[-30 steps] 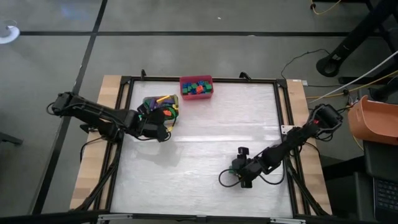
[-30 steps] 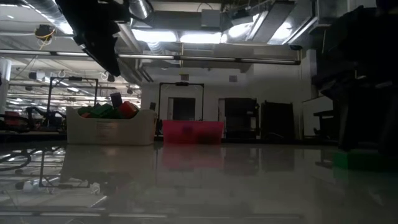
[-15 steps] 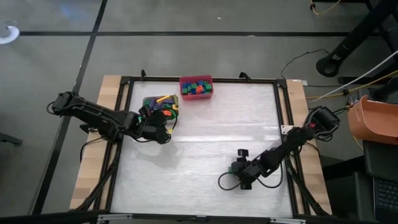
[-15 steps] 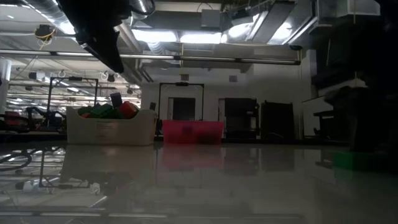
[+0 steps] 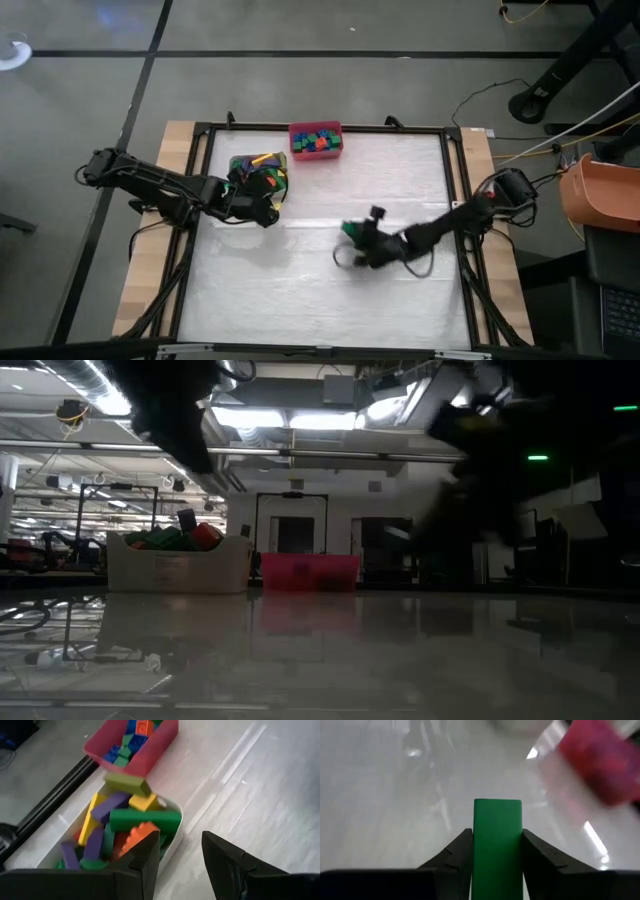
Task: Sort blocks by size
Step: Put the large green wooden block into the white bin
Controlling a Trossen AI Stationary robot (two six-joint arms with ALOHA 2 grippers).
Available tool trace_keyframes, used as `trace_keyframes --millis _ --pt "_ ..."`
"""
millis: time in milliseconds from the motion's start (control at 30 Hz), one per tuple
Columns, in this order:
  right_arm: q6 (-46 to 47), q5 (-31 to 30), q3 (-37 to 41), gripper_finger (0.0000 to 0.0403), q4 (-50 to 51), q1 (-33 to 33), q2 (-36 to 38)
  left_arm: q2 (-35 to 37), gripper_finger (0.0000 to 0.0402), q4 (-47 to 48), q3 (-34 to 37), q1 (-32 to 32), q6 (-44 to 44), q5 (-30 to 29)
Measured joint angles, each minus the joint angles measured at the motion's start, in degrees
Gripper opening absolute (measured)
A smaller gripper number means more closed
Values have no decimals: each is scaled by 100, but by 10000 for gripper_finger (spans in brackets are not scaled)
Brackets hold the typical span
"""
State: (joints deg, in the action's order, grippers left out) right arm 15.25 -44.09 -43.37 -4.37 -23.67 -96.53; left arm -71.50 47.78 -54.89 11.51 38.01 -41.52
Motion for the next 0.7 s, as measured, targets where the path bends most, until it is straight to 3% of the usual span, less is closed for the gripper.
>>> trace_keyframes --millis 200,400,500,700 --pt "-2800 861 -5 134 -2065 1319 4 122 134 -876 0 -566 -809 336" --pt "-5079 2110 -17 131 -3683 2533 13 540 134 -2065 0 -1619 -1569 1905" --pt "-5702 2446 -169 133 -3903 3009 13 683 134 -2666 -2 -2110 -1676 2345" --pt "-6403 2698 -767 133 -3671 3699 15 569 134 -3485 -7 -2652 -1345 2488"
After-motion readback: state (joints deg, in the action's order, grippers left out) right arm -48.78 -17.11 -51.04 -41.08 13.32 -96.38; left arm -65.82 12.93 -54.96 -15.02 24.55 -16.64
